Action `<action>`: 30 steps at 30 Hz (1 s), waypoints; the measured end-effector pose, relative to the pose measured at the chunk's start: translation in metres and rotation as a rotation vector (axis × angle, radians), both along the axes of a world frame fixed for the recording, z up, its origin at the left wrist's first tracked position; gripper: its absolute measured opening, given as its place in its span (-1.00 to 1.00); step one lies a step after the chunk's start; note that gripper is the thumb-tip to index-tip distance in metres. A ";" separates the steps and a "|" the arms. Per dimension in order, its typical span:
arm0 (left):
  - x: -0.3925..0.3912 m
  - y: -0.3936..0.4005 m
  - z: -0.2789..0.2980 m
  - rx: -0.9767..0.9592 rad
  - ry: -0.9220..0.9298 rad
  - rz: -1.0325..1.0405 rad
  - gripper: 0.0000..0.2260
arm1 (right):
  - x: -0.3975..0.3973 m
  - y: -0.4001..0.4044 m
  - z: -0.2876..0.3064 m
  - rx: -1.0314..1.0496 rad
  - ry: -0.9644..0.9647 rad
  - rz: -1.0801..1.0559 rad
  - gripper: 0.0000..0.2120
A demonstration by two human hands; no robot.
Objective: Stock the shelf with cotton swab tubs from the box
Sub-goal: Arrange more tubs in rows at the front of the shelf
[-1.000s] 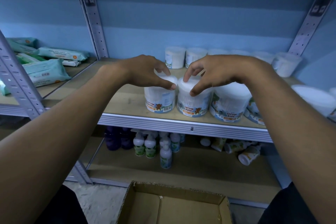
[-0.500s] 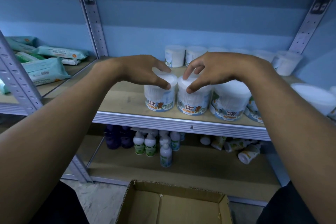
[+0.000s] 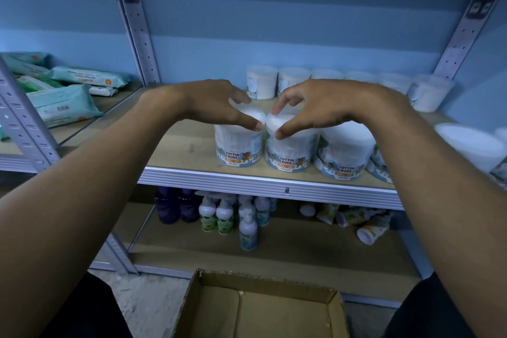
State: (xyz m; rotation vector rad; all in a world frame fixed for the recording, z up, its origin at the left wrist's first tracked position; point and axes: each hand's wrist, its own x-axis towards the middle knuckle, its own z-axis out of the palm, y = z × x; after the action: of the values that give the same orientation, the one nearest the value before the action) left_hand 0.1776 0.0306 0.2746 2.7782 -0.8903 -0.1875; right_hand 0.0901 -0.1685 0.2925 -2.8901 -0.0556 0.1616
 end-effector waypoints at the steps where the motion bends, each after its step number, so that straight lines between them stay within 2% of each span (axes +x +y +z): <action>1: 0.000 0.000 0.000 -0.001 0.008 -0.008 -0.32 | 0.000 0.000 0.000 -0.001 -0.009 0.001 -0.54; 6: 0.001 0.001 -0.001 -0.015 0.020 -0.033 -0.38 | 0.001 -0.001 0.000 0.010 -0.015 0.015 -0.60; 13: 0.004 0.002 -0.001 -0.020 0.006 -0.021 -0.34 | 0.002 -0.002 -0.003 0.040 -0.010 0.029 -0.60; 19: 0.006 0.002 -0.002 -0.009 -0.003 -0.024 -0.31 | 0.004 -0.006 -0.006 0.064 -0.020 0.041 -0.52; 24: 0.003 0.003 0.005 -0.069 -0.085 -0.034 -0.35 | -0.012 -0.031 -0.001 0.101 -0.162 0.009 -0.43; 27: -0.003 -0.004 0.004 -0.161 -0.112 -0.054 -0.44 | -0.031 -0.060 0.004 0.068 -0.172 -0.056 -0.46; 30: -0.011 -0.021 -0.001 -0.171 -0.127 -0.102 -0.45 | -0.051 -0.087 0.009 0.030 -0.167 -0.112 -0.49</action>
State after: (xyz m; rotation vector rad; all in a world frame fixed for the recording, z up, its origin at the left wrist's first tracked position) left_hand 0.1663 0.0101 0.2736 2.6119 -1.0276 0.0480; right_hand 0.0386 -0.2553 0.3015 -2.8604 0.0731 -0.1000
